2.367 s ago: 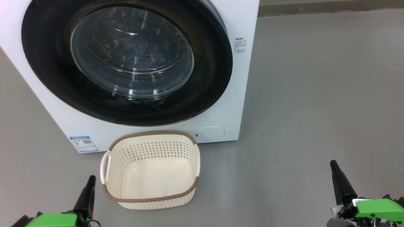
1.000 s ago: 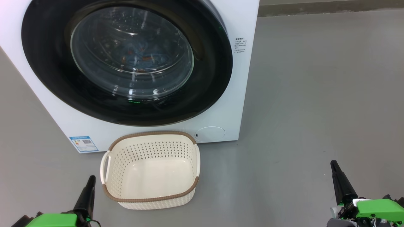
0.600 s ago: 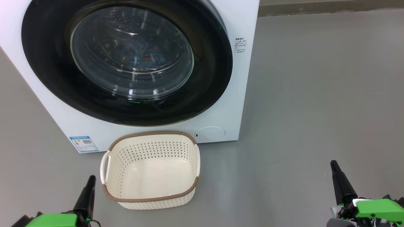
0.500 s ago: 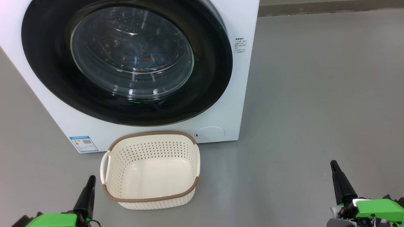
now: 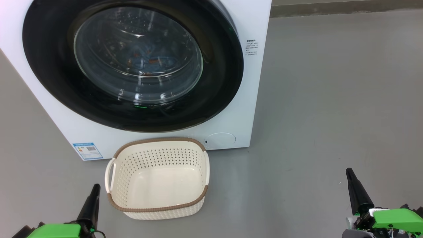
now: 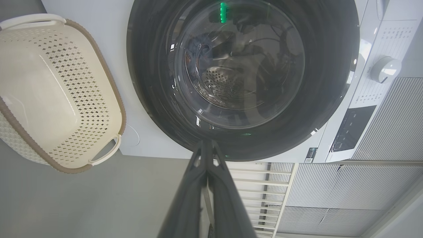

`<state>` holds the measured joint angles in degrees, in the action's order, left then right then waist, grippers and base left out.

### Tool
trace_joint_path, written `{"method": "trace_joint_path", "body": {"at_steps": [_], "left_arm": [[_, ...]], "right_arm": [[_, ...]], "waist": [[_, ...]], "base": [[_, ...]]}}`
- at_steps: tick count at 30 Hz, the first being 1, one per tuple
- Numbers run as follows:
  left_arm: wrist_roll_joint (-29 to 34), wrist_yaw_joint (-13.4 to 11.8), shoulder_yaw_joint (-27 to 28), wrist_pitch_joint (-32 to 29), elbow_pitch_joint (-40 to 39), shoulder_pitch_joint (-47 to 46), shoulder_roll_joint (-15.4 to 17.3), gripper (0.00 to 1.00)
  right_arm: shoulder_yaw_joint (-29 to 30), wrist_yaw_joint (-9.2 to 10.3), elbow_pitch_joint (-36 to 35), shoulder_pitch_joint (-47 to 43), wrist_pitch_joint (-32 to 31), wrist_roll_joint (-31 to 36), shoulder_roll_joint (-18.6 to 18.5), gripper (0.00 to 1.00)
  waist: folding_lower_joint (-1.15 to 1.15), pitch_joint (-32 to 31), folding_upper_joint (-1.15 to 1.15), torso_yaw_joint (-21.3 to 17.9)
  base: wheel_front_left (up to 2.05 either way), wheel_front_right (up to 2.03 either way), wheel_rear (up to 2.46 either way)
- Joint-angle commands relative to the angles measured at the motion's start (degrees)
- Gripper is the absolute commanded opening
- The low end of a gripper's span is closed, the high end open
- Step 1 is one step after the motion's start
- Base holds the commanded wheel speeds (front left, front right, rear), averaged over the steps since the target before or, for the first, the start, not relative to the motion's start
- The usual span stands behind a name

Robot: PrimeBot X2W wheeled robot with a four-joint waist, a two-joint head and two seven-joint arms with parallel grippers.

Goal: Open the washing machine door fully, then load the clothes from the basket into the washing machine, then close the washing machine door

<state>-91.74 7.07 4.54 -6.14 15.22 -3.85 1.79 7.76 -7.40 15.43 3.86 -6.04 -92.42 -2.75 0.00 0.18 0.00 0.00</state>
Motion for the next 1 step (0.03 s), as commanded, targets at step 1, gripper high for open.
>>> {"method": "trace_joint_path", "body": {"at_steps": [1], "left_arm": [[-0.4,0.4,2.0,-0.3,-1.2,-2.3,1.1,0.0]], "right_arm": [[-1.3,-0.09,-1.4,2.3,-0.4,0.2,-0.2,0.0]], "waist": [[0.0,0.0,0.0,0.0]], "base": [[0.0,0.0,0.0]]}}
